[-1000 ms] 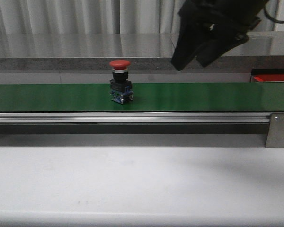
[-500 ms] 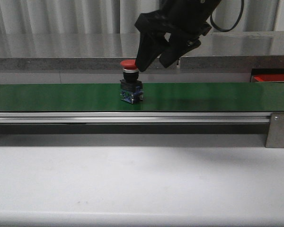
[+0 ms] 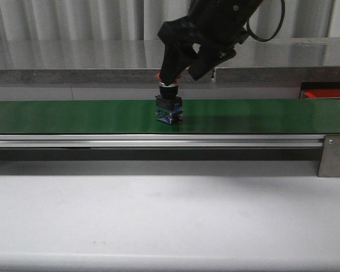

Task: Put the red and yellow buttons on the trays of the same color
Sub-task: 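Carry the red button toward the red tray with the right gripper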

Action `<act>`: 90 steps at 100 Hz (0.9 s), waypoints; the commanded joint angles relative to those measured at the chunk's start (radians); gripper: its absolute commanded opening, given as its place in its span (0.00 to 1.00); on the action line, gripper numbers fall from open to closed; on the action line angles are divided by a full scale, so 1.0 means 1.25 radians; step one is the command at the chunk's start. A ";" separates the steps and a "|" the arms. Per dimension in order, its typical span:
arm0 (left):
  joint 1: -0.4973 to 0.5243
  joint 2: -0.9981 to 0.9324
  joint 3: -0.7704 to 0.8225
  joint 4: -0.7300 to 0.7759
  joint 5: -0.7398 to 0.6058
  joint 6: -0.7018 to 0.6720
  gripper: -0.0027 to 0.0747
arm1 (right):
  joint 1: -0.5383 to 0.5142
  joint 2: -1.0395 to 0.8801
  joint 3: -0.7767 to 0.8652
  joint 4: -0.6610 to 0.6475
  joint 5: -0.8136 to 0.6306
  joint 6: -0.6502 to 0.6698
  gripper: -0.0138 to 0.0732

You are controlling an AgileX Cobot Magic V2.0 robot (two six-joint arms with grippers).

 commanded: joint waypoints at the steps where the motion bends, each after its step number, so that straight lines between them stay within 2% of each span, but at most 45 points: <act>1: -0.007 0.002 -0.019 -0.018 -0.053 -0.002 0.01 | 0.002 -0.042 -0.027 0.013 -0.045 -0.003 0.73; 48: -0.007 0.002 -0.019 -0.018 -0.053 -0.002 0.01 | 0.001 -0.021 -0.027 0.000 -0.053 0.002 0.72; 55: -0.007 0.002 -0.019 -0.018 -0.053 -0.002 0.01 | 0.001 -0.012 -0.027 0.000 -0.052 0.006 0.67; 70: -0.007 0.002 -0.019 -0.018 -0.053 -0.002 0.01 | 0.001 -0.011 -0.027 0.000 -0.049 0.017 0.40; 75: -0.007 0.002 -0.019 -0.018 -0.053 -0.002 0.01 | -0.002 -0.014 -0.028 0.000 -0.045 0.025 0.34; 90: -0.007 0.002 -0.019 -0.018 -0.053 -0.002 0.01 | -0.017 -0.018 -0.071 -0.002 0.030 0.043 0.32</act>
